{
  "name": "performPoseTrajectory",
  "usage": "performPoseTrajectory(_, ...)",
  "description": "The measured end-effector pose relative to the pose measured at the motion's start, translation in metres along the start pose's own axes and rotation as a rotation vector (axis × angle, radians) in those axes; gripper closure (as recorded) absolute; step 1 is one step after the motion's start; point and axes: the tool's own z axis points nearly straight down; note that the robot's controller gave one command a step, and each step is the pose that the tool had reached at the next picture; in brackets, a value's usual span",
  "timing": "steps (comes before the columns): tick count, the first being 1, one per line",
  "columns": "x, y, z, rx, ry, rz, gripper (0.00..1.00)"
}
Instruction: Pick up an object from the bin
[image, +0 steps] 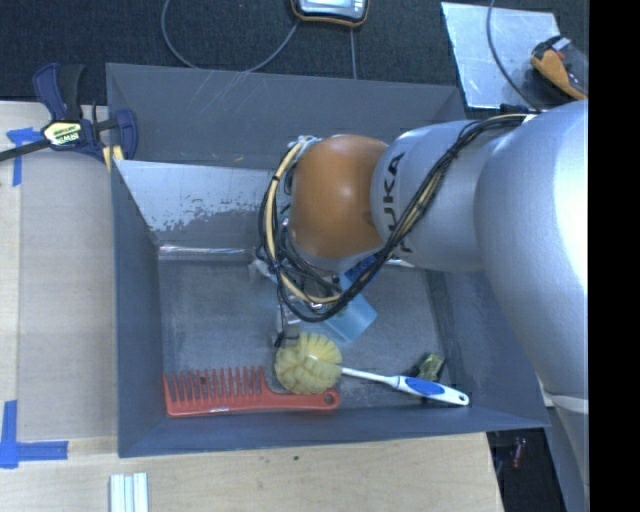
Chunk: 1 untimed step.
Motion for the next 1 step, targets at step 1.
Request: performPoseTrajectory(1,0.0093,0.0115,-0.0443,-0.002,-0.012,-0.118,0.0)
